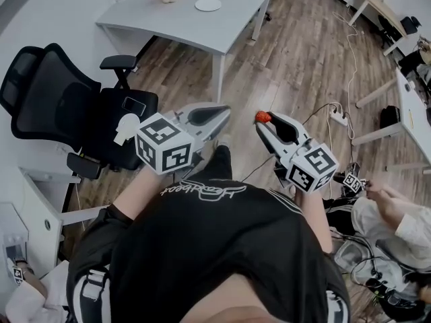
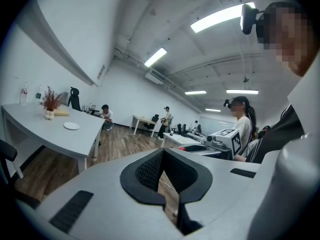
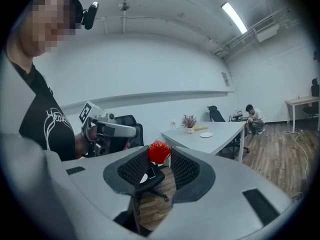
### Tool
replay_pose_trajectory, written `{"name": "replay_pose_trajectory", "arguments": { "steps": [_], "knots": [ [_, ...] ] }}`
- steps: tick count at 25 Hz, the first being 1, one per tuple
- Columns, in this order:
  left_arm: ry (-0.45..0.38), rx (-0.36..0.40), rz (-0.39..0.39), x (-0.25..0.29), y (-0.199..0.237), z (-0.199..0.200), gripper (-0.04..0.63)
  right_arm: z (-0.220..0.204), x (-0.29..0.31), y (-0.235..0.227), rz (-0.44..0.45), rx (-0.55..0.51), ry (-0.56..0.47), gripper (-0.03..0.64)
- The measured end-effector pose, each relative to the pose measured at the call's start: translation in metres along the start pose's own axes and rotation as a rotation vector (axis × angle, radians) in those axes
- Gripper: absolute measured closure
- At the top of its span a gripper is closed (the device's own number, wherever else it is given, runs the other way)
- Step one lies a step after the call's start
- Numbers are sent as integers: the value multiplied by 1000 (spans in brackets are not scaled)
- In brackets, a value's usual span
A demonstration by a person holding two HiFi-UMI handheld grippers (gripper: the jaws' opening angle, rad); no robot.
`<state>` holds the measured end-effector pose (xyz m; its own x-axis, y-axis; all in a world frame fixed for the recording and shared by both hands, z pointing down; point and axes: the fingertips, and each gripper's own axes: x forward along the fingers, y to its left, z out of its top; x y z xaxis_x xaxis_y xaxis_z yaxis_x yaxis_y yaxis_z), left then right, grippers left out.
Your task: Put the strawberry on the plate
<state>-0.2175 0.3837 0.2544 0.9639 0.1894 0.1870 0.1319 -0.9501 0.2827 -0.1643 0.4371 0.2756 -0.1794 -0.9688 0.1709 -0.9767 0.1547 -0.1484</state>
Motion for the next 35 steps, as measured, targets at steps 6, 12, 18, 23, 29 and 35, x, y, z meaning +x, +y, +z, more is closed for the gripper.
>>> {"name": "replay_pose_trajectory", "arguments": {
  "steps": [6,12,18,23,29,35],
  "knots": [
    [3,-11,-5,19,20,1,589,0,10,-28,-26,21,-8,489],
    [21,-27,-11,47,59,5,589,1,38,-66,-22,37,3,489],
    [37,-38,-21,87,120,22,589,7,83,-121,-28,67,11,489],
    [46,-59,-23,123,184,49,589,22,131,-173,-27,79,36,489],
    [41,-64,-8,160,264,87,589,51,194,-237,-10,79,51,489],
    [21,-103,50,179,348,110,589,74,263,-293,25,75,70,489]
  ]
}}
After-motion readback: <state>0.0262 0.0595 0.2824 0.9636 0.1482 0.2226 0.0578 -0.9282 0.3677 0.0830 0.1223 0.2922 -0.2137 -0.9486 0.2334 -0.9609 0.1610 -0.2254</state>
